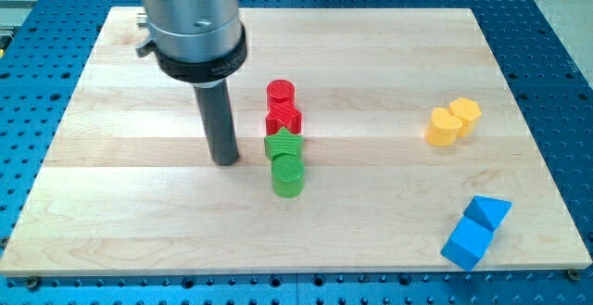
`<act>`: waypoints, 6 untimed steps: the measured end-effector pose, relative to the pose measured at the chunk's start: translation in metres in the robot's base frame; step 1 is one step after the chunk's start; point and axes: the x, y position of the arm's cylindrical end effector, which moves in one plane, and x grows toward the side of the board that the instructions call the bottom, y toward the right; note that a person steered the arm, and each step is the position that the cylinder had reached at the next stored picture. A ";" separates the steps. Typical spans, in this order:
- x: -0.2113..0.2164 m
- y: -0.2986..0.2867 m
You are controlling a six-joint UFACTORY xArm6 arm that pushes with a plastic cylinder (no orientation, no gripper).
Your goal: Separate the red star from the green star
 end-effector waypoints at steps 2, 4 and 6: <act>-0.005 0.046; -0.014 0.052; -0.055 0.061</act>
